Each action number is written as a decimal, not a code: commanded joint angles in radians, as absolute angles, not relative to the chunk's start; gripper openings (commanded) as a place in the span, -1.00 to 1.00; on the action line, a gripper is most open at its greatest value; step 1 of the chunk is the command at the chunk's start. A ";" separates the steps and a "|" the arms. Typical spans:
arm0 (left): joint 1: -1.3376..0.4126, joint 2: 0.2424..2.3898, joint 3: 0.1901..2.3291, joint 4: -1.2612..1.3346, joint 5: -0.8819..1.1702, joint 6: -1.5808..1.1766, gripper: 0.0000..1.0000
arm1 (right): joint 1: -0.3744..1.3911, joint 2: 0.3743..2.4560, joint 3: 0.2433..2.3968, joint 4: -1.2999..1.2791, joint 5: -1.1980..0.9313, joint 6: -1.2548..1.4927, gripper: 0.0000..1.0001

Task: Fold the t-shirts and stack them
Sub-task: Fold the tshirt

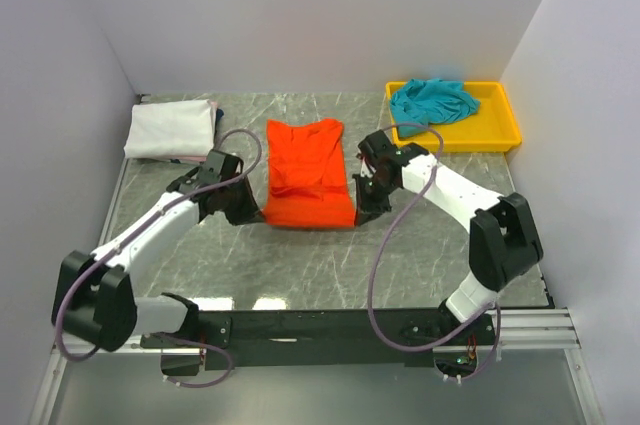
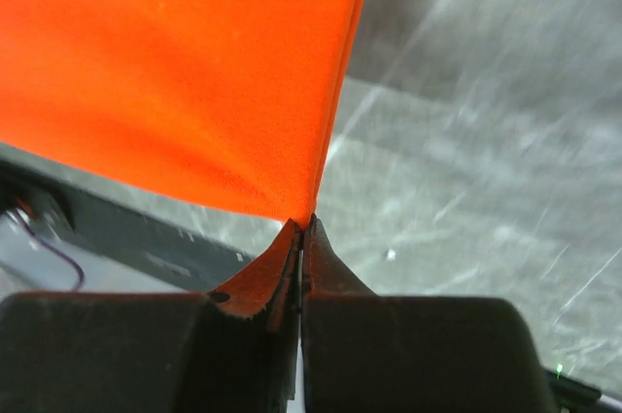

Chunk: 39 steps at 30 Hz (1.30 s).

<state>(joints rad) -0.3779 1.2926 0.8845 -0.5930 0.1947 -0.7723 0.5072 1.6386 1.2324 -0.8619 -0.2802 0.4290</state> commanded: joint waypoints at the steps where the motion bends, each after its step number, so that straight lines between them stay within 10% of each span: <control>1: -0.377 1.220 0.826 -0.719 0.196 -0.776 -0.99 | 0.526 1.530 1.146 -0.960 -0.249 0.429 -1.00; 18: -0.437 0.813 0.877 -1.080 0.299 -0.950 -0.99 | 0.703 1.134 1.026 -1.173 -0.252 0.661 -1.00; 39: -0.327 1.175 1.091 -0.853 0.259 -0.792 -0.99 | 0.529 1.448 1.434 -1.103 -0.098 0.529 -1.00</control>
<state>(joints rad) -0.3595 1.1465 1.0393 -0.9039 0.2893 -0.8589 0.5682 1.4094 1.3548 -1.0878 -0.1837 0.6010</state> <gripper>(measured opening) 0.022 0.008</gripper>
